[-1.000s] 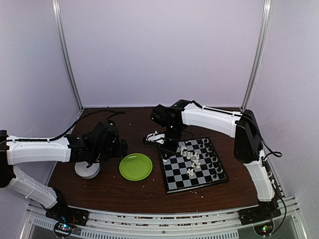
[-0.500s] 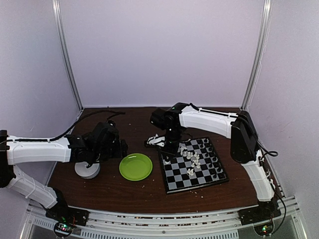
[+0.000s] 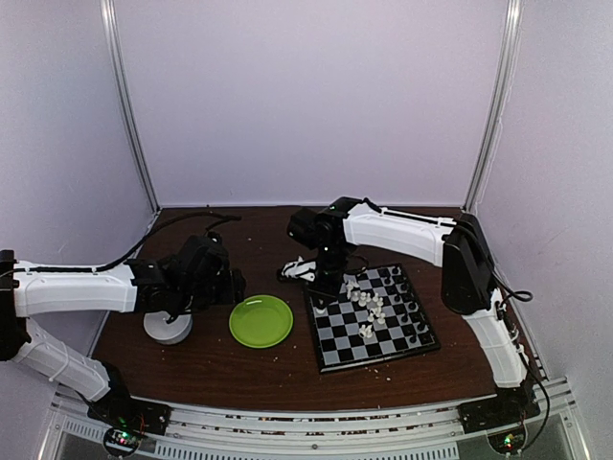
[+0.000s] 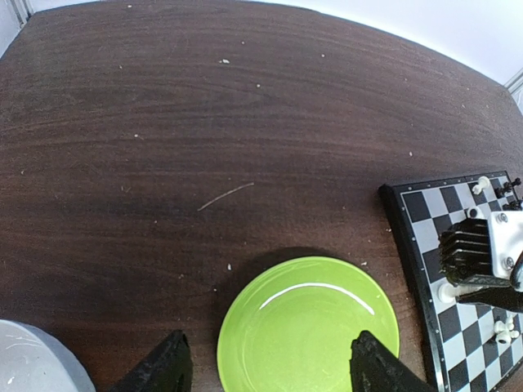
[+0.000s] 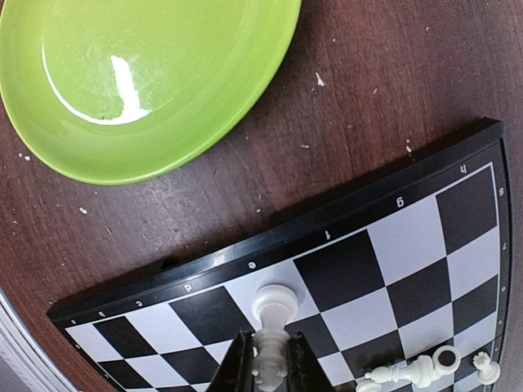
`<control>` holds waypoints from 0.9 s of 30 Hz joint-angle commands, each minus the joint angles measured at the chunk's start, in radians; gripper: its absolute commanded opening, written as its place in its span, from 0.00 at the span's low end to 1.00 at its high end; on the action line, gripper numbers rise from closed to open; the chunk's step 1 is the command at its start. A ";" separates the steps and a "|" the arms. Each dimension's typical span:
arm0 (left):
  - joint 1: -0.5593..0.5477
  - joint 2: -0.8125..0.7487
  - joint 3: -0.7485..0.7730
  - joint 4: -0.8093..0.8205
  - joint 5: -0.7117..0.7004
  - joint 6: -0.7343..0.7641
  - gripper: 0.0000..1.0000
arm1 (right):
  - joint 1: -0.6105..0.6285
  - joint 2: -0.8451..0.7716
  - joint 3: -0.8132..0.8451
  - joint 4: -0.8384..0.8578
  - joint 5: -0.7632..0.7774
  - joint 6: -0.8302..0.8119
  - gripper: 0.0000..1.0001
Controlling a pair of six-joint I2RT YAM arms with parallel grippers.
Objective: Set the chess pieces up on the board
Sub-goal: Place the queen at d1.
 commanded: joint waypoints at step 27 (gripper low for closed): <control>0.006 0.021 0.031 0.019 0.027 0.042 0.68 | -0.051 -0.166 0.015 -0.063 -0.053 -0.004 0.40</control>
